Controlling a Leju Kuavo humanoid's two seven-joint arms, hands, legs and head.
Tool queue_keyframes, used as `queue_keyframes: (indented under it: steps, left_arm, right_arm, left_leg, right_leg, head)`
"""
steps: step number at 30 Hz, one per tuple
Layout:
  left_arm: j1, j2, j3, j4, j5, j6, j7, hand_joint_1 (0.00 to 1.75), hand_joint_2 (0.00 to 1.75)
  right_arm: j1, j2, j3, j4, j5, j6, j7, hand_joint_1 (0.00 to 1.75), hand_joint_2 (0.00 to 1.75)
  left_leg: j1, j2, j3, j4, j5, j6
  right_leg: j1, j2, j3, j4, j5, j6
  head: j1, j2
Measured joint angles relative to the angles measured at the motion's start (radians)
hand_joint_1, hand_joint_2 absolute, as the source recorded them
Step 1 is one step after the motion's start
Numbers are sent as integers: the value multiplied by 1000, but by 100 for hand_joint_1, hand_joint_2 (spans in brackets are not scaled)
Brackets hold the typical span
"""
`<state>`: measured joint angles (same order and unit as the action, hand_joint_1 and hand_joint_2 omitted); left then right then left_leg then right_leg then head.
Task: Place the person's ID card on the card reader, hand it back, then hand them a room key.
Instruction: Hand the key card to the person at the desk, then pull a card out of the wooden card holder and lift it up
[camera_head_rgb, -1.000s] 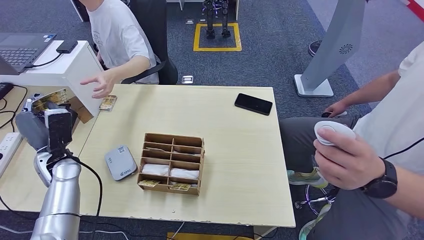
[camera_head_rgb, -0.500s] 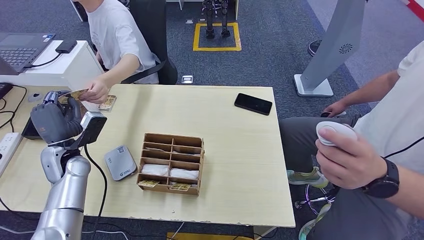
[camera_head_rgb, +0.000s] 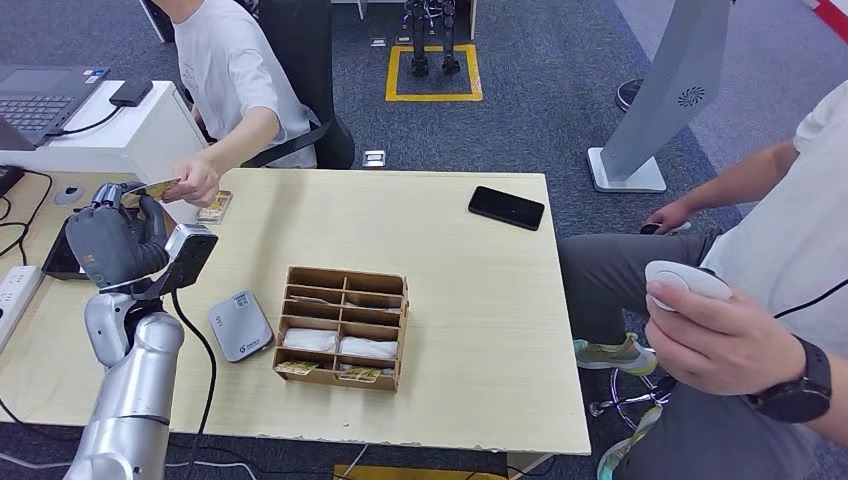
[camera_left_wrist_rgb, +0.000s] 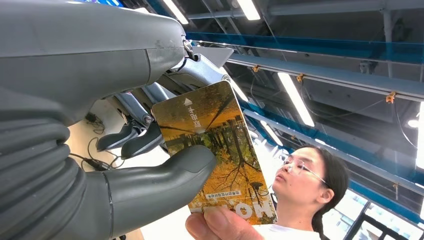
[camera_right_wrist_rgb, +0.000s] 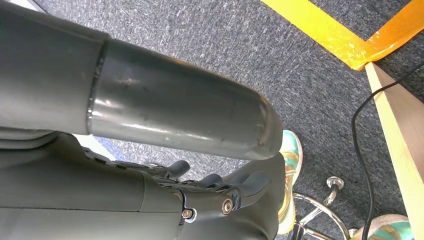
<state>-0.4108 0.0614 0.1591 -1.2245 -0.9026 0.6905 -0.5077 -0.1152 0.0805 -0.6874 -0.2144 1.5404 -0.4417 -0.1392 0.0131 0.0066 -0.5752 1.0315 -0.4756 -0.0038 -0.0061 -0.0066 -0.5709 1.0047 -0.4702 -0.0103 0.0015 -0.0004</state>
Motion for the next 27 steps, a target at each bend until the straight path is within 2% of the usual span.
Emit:
queue_keyframes:
  steps: [8, 12, 15, 20, 27]
  left_arm:
    - [0, 0, 0, 0, 0, 0, 0, 175, 175]
    - [-1, 0, 0, 12, 44, 0, 13, 0, 175]
    - [-2, 4, -5, 23, 125, -14, 52, 0, 175]
    - [14, 25, -16, 10, 278, -90, 60, 0, 175]
    - [49, 52, -18, -46, 319, -108, 60, 0, 175]
  right_arm:
    - [0, 0, 0, 0, 0, 0, 0, 0, 0]
    - [0, 0, 1, 0, 0, -1, -1, 0, 0]
    - [0, 0, 1, 0, -2, -3, 4, 0, 0]
    - [2, 0, 1, 0, -4, -6, 4, 0, 0]
    - [5, -1, 1, 0, -6, -6, 8, 0, 0]
  left_leg:
    - [0, 0, -1, 0, 0, 0]
    - [0, 0, -1, 0, 0, 0]
    - [0, 0, -1, 0, 0, 0]
    - [0, 1, -2, 0, 0, 0]
    - [0, 0, -2, 0, 0, 0]
  right_leg:
    - [0, 0, -1, 0, 0, 0]
    - [0, 0, -2, 0, 0, 0]
    - [0, 0, -2, 0, 0, 0]
    - [0, 1, -2, 0, 0, 0]
    - [0, 0, -2, 0, 0, 0]
  head:
    - [0, 0]
    - [0, 0]
    - [0, 0]
    - [0, 0]
    - [0, 0]
